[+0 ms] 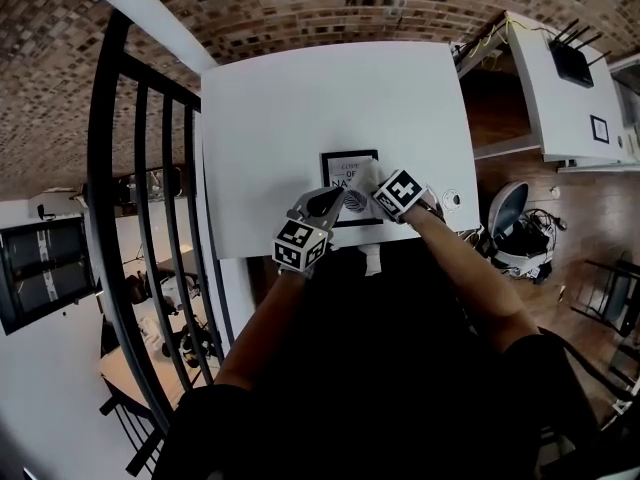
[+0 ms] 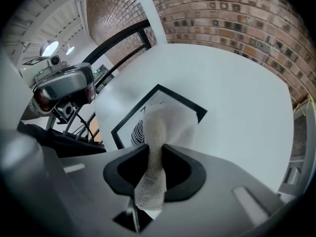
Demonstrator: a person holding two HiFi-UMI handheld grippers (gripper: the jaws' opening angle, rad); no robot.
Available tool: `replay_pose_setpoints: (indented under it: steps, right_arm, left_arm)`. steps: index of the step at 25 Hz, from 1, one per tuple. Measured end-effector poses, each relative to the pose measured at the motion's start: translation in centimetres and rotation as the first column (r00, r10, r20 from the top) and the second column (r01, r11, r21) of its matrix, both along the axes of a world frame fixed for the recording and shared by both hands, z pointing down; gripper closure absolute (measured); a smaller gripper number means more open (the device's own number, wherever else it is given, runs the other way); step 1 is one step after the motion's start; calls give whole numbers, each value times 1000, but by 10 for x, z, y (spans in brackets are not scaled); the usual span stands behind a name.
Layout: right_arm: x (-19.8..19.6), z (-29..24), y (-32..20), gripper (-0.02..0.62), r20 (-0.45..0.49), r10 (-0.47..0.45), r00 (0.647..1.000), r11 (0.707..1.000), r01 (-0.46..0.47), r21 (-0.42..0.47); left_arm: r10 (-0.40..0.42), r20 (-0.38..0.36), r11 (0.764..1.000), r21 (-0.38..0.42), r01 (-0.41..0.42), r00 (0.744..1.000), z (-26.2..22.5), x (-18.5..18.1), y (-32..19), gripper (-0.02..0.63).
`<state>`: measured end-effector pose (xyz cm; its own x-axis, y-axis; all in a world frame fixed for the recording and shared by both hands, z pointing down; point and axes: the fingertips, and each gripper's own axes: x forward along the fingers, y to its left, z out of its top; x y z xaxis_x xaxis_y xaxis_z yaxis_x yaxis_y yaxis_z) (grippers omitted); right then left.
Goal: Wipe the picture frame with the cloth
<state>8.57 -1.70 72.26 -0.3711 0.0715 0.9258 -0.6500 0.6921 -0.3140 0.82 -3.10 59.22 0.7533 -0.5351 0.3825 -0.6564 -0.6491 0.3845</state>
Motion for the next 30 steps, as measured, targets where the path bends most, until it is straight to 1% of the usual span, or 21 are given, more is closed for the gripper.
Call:
replay_pose_setpoints:
  steps: [8,16,20,21,23,25,26,28,30]
  right_arm:
    - [1,-1,52,511,17,-40,999,996,42,-78]
    - [3,-2,78,511,2,-94,996,990,94,-108]
    - [2,-4,90,511,7,-131,991,980,131,-150]
    - [2,-6,90,511,9,-132,991,980,132,-150]
    - [1,-14,83,511,25,-111,993,987,113,-111]
    - [-7,-31,66,511,95,-70,993,996,74,-40]
    - [-14,-43,57,509,156,-57,986,998,57,2]
    - [-28,-68,39,509,279,-69,958,994,44,97]
    - [-37,-103,17,509,335,-98,937,978,28,209]
  left_arm:
    - [16,2,1000,2,-16,1000,4,7,7,606]
    - [21,-2,1000,8,-21,1000,3,8,11,606]
    - [12,-5,1000,10,-12,1000,2,4,13,606]
    - [8,-6,1000,11,-8,1000,1,2,13,606]
    - [-1,-11,1000,18,1,1000,-3,-1,12,606]
    - [-15,-14,999,33,15,1000,-8,-7,9,606]
    - [-22,-13,999,41,23,1000,-11,-11,6,606]
    - [-33,-8,998,59,34,999,-17,-16,1,606]
    - [-36,1,996,86,35,999,-27,-20,-6,606]
